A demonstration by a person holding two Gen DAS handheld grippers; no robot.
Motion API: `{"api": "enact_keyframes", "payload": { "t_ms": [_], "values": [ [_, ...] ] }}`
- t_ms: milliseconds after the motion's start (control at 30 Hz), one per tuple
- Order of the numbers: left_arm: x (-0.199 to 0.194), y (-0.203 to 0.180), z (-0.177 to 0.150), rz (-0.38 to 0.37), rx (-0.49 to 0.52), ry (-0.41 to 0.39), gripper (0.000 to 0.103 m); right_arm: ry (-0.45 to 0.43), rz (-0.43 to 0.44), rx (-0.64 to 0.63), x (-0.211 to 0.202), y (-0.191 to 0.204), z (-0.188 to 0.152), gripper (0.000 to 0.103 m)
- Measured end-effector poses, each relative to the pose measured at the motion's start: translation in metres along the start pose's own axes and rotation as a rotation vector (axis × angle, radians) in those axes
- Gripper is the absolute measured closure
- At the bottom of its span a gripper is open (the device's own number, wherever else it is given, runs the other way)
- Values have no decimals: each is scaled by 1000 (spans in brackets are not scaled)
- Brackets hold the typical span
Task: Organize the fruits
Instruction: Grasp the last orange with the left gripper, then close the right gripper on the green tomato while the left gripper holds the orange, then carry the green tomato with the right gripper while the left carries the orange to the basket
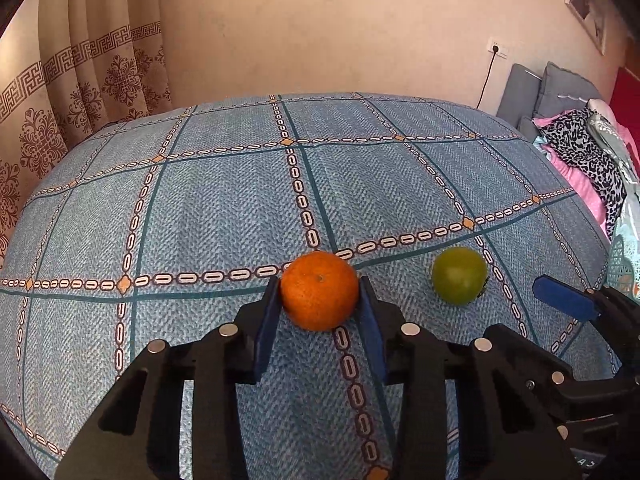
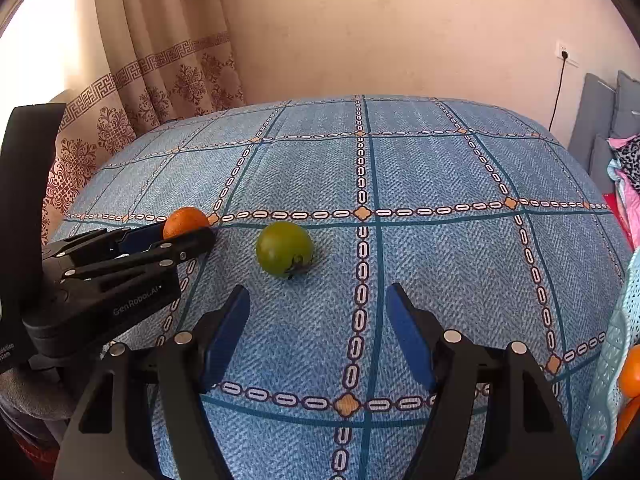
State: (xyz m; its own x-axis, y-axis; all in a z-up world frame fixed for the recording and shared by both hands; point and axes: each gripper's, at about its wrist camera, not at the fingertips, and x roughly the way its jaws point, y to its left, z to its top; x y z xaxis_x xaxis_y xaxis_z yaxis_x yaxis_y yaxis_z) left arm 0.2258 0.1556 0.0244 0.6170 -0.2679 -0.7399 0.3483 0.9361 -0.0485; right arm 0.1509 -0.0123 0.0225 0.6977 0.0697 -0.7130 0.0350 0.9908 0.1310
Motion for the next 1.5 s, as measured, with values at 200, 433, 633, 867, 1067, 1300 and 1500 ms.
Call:
{"api": "enact_keyframes", "payload": {
  "t_ms": [200,433,633,867,1067,1300,1500],
  "values": [
    [-7,5,-2,22,-21,-9,64,-1,9,-18,10,9,11,33],
    [-15,17,-4,81,-60,-14,64,8,15,-31,26,22,24,36],
    [-15,28,-7,84,-100,-6,64,26,9,-36,41,28,31,45],
    [-15,31,-8,81,-113,-3,64,42,13,-17,51,26,33,53],
    [-14,30,-7,82,-110,-3,64,42,16,-30,51,28,32,62],
    [-15,28,-9,82,-104,-5,64,39,19,-42,46,29,27,68],
    [-20,25,-9,69,-102,-12,64,31,27,-18,37,23,22,68]
  ]
}}
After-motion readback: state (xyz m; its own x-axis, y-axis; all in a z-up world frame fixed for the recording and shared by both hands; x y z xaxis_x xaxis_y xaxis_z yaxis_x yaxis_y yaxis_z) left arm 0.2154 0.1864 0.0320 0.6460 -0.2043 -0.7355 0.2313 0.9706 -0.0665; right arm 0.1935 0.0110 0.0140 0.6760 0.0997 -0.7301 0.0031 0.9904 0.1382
